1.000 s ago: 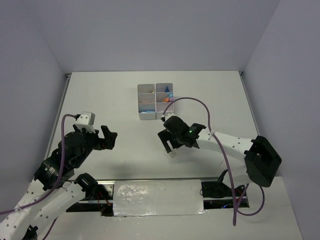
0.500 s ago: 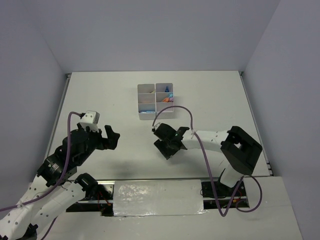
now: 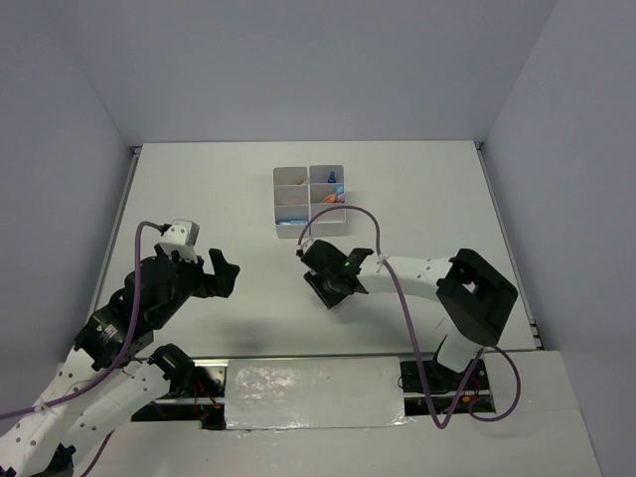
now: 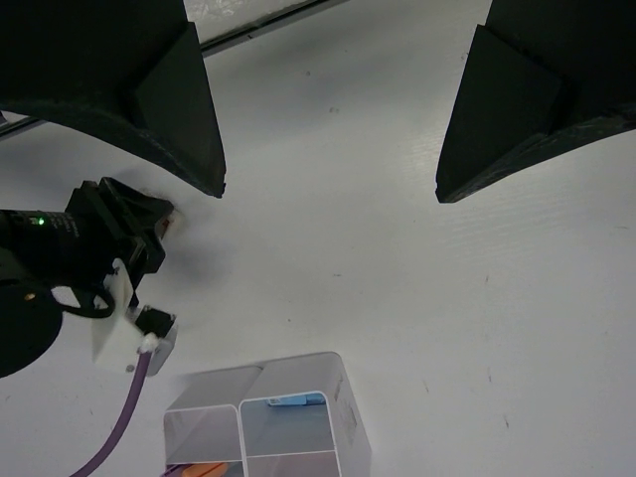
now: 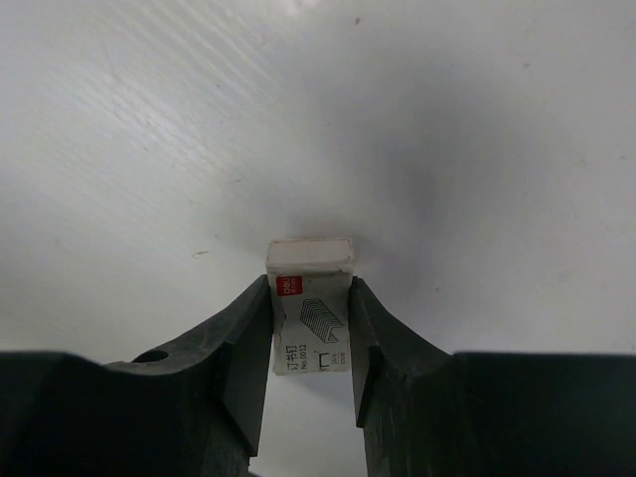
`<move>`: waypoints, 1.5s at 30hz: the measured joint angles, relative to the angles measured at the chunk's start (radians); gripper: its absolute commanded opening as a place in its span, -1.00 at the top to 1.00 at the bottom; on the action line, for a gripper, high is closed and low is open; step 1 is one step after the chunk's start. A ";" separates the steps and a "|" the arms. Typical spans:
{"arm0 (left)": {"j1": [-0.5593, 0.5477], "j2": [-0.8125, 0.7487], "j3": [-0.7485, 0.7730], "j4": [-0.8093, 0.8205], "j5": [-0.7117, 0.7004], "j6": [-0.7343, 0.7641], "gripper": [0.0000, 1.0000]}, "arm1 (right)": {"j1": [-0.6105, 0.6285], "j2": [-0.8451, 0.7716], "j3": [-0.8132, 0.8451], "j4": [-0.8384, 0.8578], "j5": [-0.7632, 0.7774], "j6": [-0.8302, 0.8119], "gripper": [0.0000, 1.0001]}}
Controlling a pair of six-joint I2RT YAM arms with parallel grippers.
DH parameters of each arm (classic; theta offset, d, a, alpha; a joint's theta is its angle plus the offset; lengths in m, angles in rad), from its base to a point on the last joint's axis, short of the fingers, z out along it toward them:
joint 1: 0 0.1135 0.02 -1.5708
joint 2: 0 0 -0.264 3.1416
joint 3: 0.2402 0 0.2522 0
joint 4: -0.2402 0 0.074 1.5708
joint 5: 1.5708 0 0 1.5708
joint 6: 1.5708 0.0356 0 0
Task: Sort the stationery into containers
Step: Pick up the stationery from the center of the board, then place the stationery in the storage box.
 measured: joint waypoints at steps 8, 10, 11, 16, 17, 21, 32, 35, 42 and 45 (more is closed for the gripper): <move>0.000 0.000 0.000 0.000 -0.002 0.000 -0.99 | -0.026 -0.075 0.249 -0.007 0.309 0.448 1.00; 0.000 0.000 0.000 0.000 -0.003 0.000 -0.99 | -0.057 -0.062 0.338 -0.060 0.407 0.672 1.00; 0.000 0.000 0.000 0.000 -0.004 0.000 -0.99 | -0.074 -0.044 0.389 -0.109 0.452 0.781 1.00; 0.000 0.000 0.000 0.000 -0.003 0.000 -0.99 | -0.143 0.148 0.645 -0.390 0.520 1.312 1.00; 0.000 0.000 0.000 0.000 -0.003 0.000 -0.99 | -0.152 0.185 0.671 -0.424 0.516 1.389 1.00; 0.000 0.000 0.000 0.000 0.000 0.000 -0.99 | -0.170 0.250 0.663 -0.490 0.476 1.609 1.00; 0.000 -0.002 0.000 0.007 0.030 0.004 -0.99 | -0.178 0.225 0.546 -0.430 0.477 1.761 0.89; 0.000 -0.002 0.000 0.008 0.037 0.005 -0.99 | -0.193 0.225 0.545 -0.406 0.477 1.770 0.88; 0.000 -0.007 0.000 0.012 0.062 0.020 -0.99 | -0.255 0.225 0.546 -0.348 0.483 1.777 0.84; 0.000 -0.007 0.000 0.015 0.075 0.028 -0.99 | -0.264 0.225 0.549 -0.338 0.492 1.777 0.84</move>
